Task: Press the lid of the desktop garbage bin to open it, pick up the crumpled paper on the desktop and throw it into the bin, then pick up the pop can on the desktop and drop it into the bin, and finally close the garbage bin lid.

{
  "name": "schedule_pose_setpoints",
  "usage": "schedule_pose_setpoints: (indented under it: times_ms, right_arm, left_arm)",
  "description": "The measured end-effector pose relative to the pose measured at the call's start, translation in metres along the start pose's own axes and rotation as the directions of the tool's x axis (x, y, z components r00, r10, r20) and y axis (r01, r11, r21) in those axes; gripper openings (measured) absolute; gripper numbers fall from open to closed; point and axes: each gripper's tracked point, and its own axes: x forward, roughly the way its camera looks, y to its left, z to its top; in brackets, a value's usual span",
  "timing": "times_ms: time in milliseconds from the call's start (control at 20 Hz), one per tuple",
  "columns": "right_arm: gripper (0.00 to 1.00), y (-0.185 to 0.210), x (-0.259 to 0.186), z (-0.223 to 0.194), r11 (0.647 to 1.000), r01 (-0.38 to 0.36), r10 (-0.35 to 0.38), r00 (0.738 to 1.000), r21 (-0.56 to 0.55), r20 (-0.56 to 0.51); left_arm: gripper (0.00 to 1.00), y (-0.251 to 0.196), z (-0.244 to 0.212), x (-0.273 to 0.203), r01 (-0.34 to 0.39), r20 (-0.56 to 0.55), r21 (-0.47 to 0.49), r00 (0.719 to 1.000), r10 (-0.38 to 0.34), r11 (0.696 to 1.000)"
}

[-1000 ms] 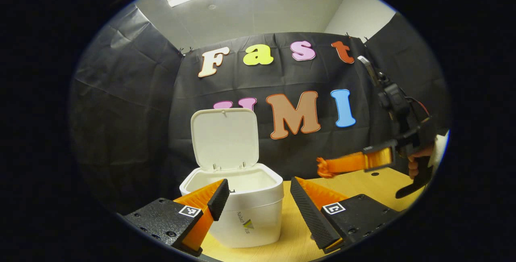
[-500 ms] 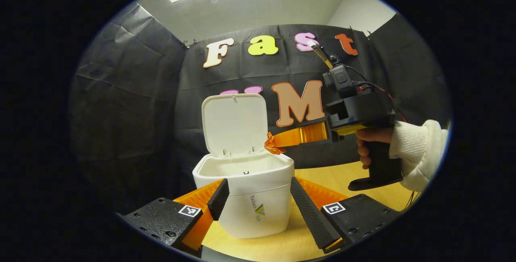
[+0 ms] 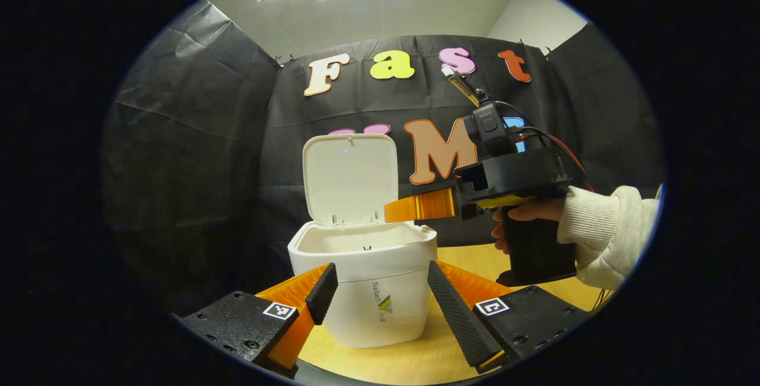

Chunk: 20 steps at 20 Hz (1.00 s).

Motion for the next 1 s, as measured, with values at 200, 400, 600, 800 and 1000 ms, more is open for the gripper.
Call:
schedule_pose_setpoints:
  times_ms: [200, 400, 600, 800, 1000]
  right_arm:
    - [0.67, 0.003, -0.022, 0.02, 0.999, -0.043, 0.041, 0.994, 0.025, 0.105]
    - [0.69, -0.038, -0.068, 0.039, 0.998, 0.062, -0.064, 0.983, 0.014, 0.173]
    - [0.65, -0.078, -0.128, 0.052, 0.98, 0.189, -0.198, 0.951, 0.062, 0.237]
    - [0.68, -0.107, -0.193, 0.055, 0.943, 0.314, -0.331, 0.898, 0.108, 0.289]
    - [0.65, -0.119, -0.249, 0.05, 0.897, 0.416, -0.443, 0.844, 0.15, 0.302]
  left_arm:
    - [0.93, -0.019, -0.001, 0.003, 0.058, 0.009, -0.002, 0.998, -0.058, 0.998]
    - [0.94, -0.055, -0.012, 0.006, 0.158, -0.006, -0.014, 0.987, -0.158, 0.987]
    - [0.93, -0.101, -0.031, 0.012, 0.288, -0.033, -0.069, 0.956, -0.291, 0.955]
    - [0.94, -0.147, -0.064, 0.024, 0.394, -0.07, -0.103, 0.913, -0.402, 0.913]
    - [0.94, -0.181, -0.109, 0.039, 0.43, -0.128, -0.113, 0.888, -0.442, 0.896]
